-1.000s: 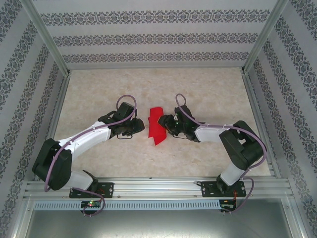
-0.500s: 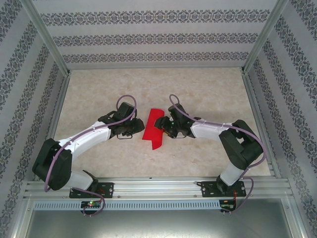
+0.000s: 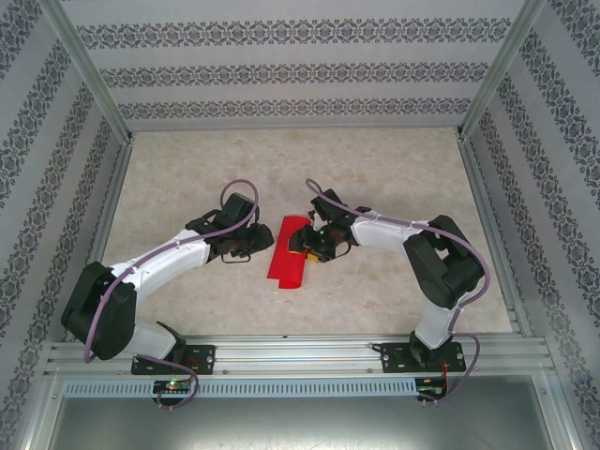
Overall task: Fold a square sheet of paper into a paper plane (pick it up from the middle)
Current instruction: First fold in half a square sheet of paper at the center of the table.
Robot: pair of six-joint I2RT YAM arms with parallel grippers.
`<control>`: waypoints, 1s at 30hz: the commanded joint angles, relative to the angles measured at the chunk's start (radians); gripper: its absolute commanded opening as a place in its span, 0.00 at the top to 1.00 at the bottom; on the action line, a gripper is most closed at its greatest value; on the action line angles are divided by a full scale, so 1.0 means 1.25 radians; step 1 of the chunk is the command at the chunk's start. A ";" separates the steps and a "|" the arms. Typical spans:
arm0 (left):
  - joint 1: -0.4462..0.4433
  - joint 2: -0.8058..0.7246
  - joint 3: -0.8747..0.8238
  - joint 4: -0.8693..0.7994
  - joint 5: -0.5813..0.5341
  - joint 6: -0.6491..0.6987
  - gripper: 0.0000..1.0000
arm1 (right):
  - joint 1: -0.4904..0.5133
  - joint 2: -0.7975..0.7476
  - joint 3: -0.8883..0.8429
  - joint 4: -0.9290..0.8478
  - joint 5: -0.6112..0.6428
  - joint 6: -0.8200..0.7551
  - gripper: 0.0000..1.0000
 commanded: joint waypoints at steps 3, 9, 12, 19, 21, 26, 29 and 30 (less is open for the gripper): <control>-0.007 -0.011 0.004 -0.017 -0.005 0.015 0.58 | 0.002 0.037 0.046 -0.115 0.014 -0.078 0.43; -0.007 -0.013 0.003 -0.016 0.006 0.026 0.58 | -0.003 0.017 0.083 -0.234 0.081 -0.148 0.40; -0.007 -0.009 0.002 -0.012 0.014 0.028 0.58 | -0.002 0.018 0.100 -0.270 0.110 -0.160 0.39; -0.007 0.006 0.003 0.002 0.035 0.031 0.59 | 0.012 0.062 0.137 -0.324 0.157 -0.155 0.37; -0.007 0.007 0.005 0.002 0.035 0.031 0.59 | 0.015 0.074 0.150 -0.340 0.172 -0.154 0.37; -0.007 0.010 0.006 -0.001 0.033 0.033 0.59 | 0.020 0.096 0.170 -0.356 0.187 -0.153 0.36; -0.007 0.013 0.006 0.000 0.033 0.034 0.59 | 0.027 0.099 0.177 -0.351 0.168 -0.164 0.34; -0.007 0.012 0.006 -0.001 0.033 0.033 0.59 | 0.027 0.099 0.180 -0.355 0.172 -0.163 0.33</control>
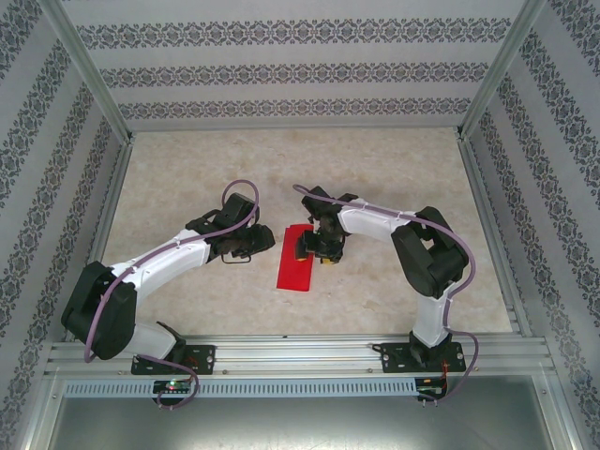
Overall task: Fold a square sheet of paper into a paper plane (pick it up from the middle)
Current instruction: First fold in half a square sheet of paper at the center of the table.
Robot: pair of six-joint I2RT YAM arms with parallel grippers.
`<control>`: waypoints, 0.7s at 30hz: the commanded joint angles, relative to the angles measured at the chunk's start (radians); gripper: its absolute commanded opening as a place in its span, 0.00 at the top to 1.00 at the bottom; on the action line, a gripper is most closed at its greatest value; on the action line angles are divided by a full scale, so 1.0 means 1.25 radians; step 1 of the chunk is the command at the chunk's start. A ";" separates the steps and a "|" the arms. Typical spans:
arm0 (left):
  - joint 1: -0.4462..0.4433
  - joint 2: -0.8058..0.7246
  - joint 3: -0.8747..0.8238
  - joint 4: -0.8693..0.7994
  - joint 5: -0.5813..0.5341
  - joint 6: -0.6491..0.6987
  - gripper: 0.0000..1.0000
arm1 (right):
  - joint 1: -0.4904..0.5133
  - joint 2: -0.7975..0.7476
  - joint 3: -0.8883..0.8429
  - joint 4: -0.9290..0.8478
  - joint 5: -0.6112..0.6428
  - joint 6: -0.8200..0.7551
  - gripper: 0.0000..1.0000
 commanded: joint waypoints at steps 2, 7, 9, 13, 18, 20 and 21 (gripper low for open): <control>-0.007 0.012 0.004 0.001 0.006 0.018 0.59 | 0.010 0.018 0.020 -0.033 0.021 -0.011 0.33; -0.007 0.012 0.006 0.001 0.005 0.019 0.59 | 0.011 0.029 0.027 -0.031 0.020 0.000 0.32; -0.007 0.013 0.006 0.001 0.006 0.018 0.59 | 0.012 0.038 0.032 -0.044 0.030 -0.001 0.32; -0.007 0.017 0.006 0.003 0.006 0.018 0.59 | 0.012 0.053 0.035 -0.048 0.030 0.005 0.31; -0.007 0.017 0.006 0.005 0.007 0.016 0.60 | 0.015 0.064 0.044 -0.058 0.032 -0.001 0.29; -0.007 0.018 0.007 0.004 0.006 0.017 0.60 | 0.015 0.065 0.046 -0.061 0.034 -0.002 0.29; -0.007 0.019 0.007 0.004 0.007 0.016 0.60 | 0.015 0.066 0.046 -0.062 0.034 -0.002 0.28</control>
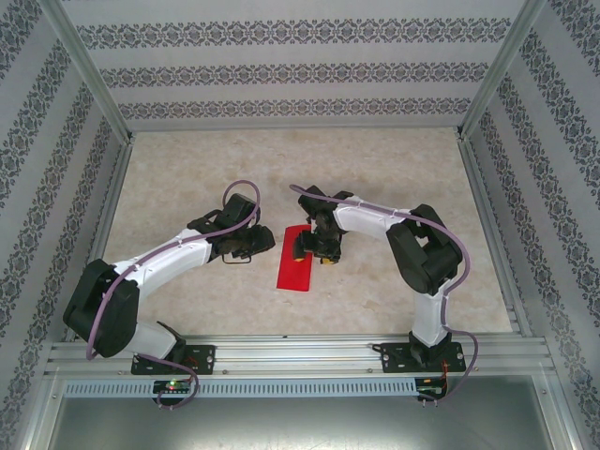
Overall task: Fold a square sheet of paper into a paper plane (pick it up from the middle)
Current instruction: First fold in half a square sheet of paper at the center of the table, then hold the square sheet of paper at the center of the table.
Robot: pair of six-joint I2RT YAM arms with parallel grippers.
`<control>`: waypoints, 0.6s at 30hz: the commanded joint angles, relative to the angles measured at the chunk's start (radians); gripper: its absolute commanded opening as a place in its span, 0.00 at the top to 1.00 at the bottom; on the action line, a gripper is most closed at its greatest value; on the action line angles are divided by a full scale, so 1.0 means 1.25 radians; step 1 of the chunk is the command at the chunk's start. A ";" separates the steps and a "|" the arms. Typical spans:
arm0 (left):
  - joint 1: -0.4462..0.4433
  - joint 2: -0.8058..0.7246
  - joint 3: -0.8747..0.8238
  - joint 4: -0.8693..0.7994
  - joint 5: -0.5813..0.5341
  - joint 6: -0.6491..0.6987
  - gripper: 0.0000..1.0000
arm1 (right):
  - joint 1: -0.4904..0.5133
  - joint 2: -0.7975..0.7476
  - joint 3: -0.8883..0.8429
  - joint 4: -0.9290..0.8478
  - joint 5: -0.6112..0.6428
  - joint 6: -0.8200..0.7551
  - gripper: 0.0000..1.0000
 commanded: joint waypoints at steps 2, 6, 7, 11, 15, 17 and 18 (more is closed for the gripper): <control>-0.007 0.008 0.009 0.006 0.006 0.016 0.60 | 0.009 0.037 0.006 -0.019 0.028 -0.003 0.26; -0.007 0.012 0.010 0.006 0.008 0.016 0.60 | 0.010 0.046 0.007 -0.021 0.030 -0.001 0.25; -0.007 0.013 0.009 0.005 0.008 0.016 0.60 | 0.009 0.049 0.005 -0.021 0.032 0.002 0.25; -0.007 0.012 0.008 0.006 0.007 0.016 0.60 | 0.009 0.057 0.006 -0.026 0.036 0.000 0.25; -0.007 0.014 0.008 0.006 0.009 0.016 0.60 | 0.009 0.068 0.003 -0.030 0.043 0.005 0.25; -0.007 0.013 0.007 0.006 0.009 0.016 0.60 | 0.009 0.072 0.002 -0.027 0.042 0.007 0.25; -0.007 0.014 0.007 0.007 0.008 0.015 0.60 | 0.010 0.073 0.002 -0.030 0.048 0.008 0.26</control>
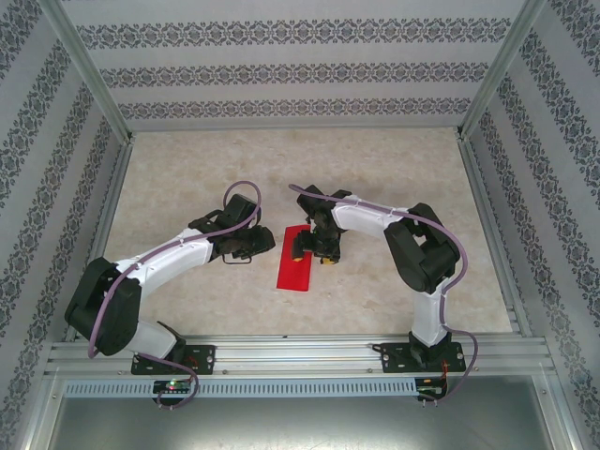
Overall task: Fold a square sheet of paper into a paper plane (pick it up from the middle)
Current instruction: Hold the square sheet of paper at the center of the table.
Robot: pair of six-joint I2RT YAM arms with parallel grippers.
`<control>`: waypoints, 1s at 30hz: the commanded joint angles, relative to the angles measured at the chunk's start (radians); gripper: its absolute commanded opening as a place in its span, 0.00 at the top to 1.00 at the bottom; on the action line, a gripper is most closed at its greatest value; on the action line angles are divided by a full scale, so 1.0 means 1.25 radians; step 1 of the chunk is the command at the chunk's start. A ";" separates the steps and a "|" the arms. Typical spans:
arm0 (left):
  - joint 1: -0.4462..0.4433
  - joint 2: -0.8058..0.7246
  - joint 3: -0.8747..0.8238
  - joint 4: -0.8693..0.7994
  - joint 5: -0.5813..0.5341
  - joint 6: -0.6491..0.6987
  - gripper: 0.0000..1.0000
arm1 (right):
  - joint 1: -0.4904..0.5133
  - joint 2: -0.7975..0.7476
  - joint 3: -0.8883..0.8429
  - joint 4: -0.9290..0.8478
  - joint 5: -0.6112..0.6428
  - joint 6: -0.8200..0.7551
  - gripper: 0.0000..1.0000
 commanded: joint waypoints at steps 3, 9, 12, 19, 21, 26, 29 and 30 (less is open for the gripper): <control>-0.007 0.009 0.008 0.010 0.013 0.015 0.60 | 0.011 0.060 -0.014 -0.023 0.061 0.007 0.26; -0.007 0.028 0.007 0.040 0.041 0.004 0.63 | 0.011 0.071 -0.012 -0.035 0.075 0.002 0.25; -0.007 0.046 0.012 0.058 0.053 -0.004 0.68 | 0.011 0.071 -0.016 -0.034 0.080 0.003 0.25; -0.006 0.145 0.056 0.103 0.118 -0.026 1.00 | 0.009 0.076 -0.024 -0.026 0.080 0.005 0.25; -0.006 0.175 0.077 0.104 0.136 -0.027 1.00 | 0.008 0.077 -0.026 -0.023 0.076 0.006 0.25; -0.006 0.234 0.091 0.125 0.154 -0.041 1.00 | 0.008 0.081 -0.029 -0.018 0.074 0.005 0.25; -0.006 0.259 0.091 0.161 0.181 -0.049 1.00 | 0.008 0.080 -0.030 -0.017 0.072 0.006 0.25; -0.006 0.265 0.092 0.166 0.185 -0.051 1.00 | 0.007 0.080 -0.031 -0.016 0.072 0.006 0.25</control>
